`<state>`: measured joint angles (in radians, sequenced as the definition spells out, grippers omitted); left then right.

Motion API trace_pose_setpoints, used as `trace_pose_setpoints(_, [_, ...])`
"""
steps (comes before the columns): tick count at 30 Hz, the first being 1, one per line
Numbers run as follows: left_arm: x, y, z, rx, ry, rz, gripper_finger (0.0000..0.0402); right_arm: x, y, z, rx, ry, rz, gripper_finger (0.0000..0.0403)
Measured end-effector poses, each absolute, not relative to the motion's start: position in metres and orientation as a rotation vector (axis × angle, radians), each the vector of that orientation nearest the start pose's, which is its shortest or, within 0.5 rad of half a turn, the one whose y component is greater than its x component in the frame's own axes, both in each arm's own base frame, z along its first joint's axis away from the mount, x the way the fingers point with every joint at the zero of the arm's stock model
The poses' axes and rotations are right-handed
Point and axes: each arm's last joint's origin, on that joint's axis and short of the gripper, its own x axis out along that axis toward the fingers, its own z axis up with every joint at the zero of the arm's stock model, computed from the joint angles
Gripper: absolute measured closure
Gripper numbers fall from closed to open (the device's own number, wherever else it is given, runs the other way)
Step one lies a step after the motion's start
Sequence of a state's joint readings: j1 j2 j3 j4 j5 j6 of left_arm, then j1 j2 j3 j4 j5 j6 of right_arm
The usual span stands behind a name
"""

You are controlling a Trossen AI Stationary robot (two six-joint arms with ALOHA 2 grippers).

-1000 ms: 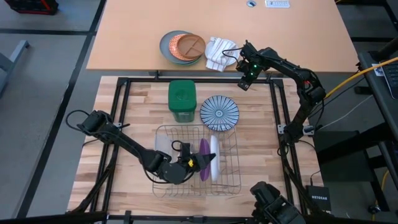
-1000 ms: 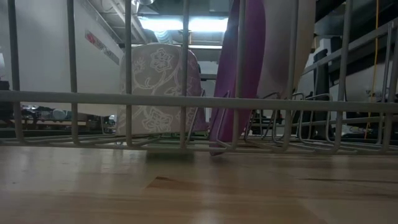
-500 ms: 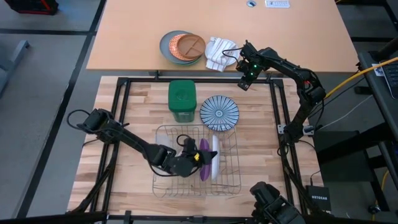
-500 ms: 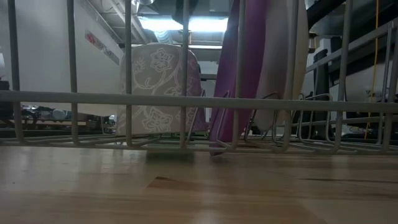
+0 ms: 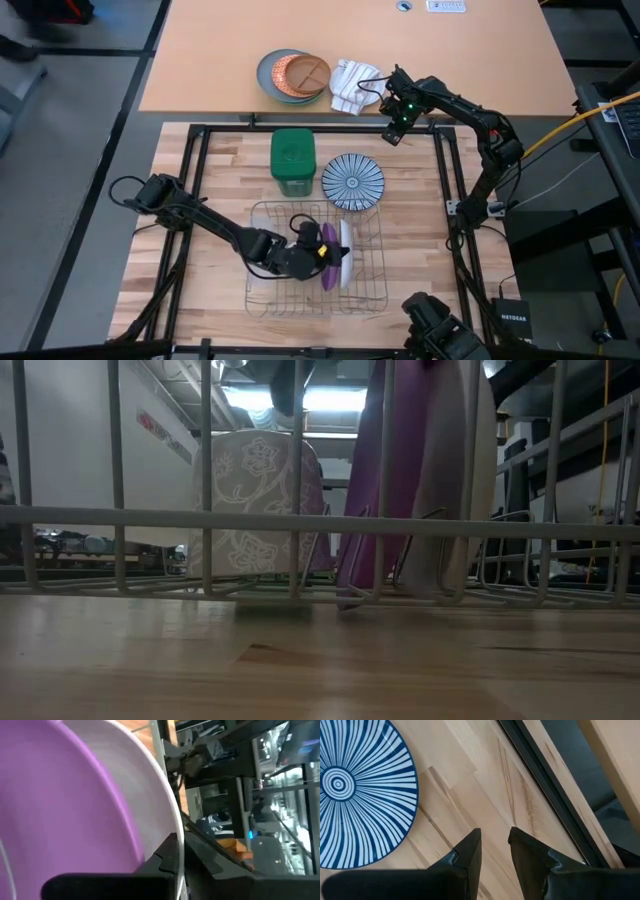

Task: Sort dishes
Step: Put the white plate into the dish rack

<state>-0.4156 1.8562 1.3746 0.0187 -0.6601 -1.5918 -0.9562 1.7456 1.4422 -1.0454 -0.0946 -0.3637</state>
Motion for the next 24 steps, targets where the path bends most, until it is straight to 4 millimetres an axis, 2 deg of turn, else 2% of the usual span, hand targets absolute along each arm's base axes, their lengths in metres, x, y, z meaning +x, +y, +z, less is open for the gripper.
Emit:
trace_pose_setpoints(6, [0.3914,-0.1541,0.2563,-1.313,0.127,0.483,0.0322,0.1982,-0.2747,0.2533,0.407,1.273,-0.465,0.0297])
trace_pose_setpoints(10, [0.3918,-0.1551,0.2576,-1.296,0.138,0.459,0.0296,0.1987,-0.2743,0.2534,0.415,1.264,-0.452,0.0297])
trace_pose_setpoints(24, [0.3923,-0.1583,0.2580,-1.249,0.216,0.377,0.0288,0.1981,-0.2733,0.2531,0.424,1.271,-0.445,0.0297])
